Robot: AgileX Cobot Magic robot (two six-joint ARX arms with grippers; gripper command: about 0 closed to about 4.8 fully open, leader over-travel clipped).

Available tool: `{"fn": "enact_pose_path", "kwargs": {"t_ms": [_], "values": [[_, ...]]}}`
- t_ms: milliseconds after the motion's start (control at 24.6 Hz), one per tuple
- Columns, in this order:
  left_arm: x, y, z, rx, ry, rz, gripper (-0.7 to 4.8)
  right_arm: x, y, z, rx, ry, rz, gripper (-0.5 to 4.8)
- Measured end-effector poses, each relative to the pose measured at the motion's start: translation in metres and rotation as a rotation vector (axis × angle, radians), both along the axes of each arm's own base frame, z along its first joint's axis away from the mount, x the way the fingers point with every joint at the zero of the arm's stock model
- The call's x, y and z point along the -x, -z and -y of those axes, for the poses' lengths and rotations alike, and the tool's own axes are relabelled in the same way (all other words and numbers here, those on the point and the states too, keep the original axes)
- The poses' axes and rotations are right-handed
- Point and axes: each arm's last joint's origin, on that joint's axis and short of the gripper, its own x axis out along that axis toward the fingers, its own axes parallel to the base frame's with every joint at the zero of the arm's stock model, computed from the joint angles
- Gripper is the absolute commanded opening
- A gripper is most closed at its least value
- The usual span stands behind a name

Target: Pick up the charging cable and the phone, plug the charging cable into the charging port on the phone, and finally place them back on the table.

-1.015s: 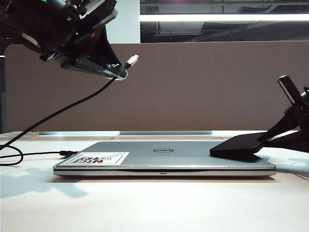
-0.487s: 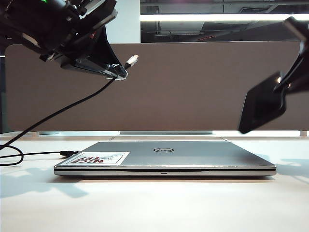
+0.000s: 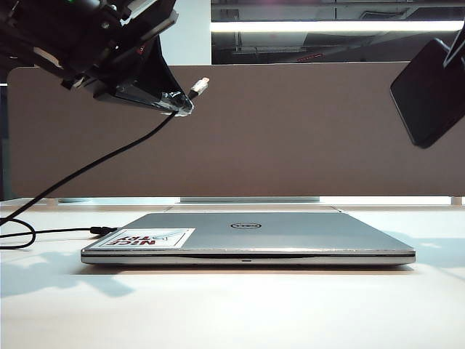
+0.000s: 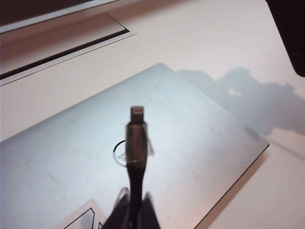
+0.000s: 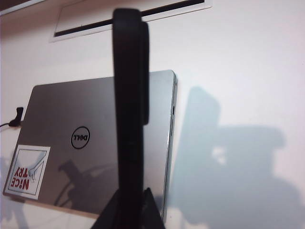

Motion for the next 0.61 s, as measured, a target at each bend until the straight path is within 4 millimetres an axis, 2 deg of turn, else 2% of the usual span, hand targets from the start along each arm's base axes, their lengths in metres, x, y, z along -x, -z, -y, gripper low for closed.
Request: {"fn": "enact_pose_path", "kwargs": {"t_ms": [162,325,609], "values": [[0.000,0.000,0.001,0.003,0.004,0.004,-0.06,0.010,-0.008,0.001,0.072,-0.007,-0.082,-0.07],[0.000,-0.002,0.001,0.012,0.004,0.016,-0.07,0.021,0.002,-0.001,0.203,-0.025,-0.216,-0.07],[-0.001,-0.006,0.002,-0.037,0.045,0.134,-0.07,0.022,0.002,-0.008,0.252,-0.058,-0.213,-0.07]]}}
